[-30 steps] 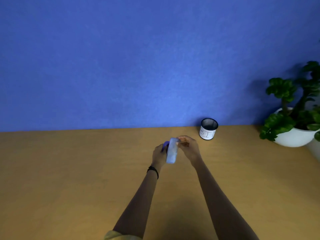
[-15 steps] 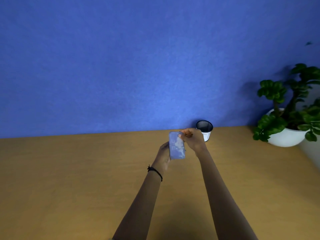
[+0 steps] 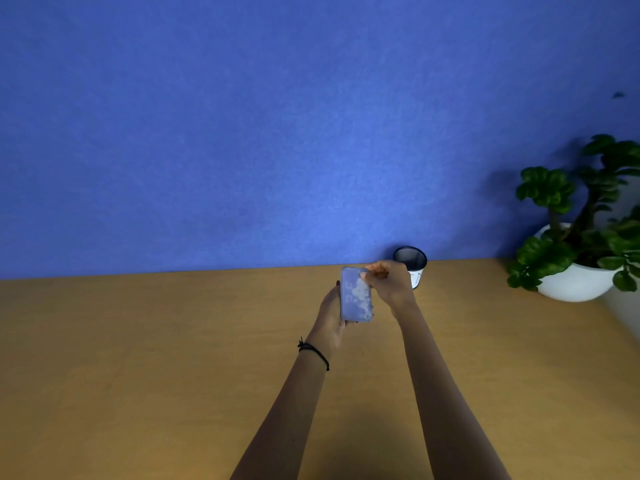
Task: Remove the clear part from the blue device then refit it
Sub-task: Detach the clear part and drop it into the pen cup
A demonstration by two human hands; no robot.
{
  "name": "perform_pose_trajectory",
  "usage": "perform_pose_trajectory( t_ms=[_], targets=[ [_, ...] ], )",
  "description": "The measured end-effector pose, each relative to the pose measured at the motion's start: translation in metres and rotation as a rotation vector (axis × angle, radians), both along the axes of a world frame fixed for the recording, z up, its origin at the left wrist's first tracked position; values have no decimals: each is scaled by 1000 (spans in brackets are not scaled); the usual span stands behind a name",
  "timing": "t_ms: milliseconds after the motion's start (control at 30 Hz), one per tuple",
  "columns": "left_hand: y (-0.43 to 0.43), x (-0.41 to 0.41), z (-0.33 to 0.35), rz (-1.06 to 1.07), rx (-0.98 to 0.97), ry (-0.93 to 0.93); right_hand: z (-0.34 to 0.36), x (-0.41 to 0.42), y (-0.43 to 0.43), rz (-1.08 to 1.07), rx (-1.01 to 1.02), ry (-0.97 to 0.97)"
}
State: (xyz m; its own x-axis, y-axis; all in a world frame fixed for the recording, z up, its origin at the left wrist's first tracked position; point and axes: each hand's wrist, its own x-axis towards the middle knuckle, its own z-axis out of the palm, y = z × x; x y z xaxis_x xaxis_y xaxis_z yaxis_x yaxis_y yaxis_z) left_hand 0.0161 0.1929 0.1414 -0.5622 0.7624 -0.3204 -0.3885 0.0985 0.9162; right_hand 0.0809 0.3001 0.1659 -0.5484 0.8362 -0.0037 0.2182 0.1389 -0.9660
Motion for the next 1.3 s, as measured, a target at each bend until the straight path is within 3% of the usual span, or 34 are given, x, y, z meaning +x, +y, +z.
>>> perform_pose_trajectory(
  t_ms=[333,500,800,1133,1300],
  targets=[
    [10,-6,3,79,-135,72,-4,4,0,-25,-78,81],
    [11,-5,8,123,-74,224,-8,6,-1,-14,-161,135],
    [13,-8,22,108,-138,467,0,7,-2,17,-275,231],
    [19,-25,61,80,-351,1087,28,7,-11,4,-453,259],
    [18,-17,69,74,-306,1243,47,9,-11,9,-515,247]
  ],
)
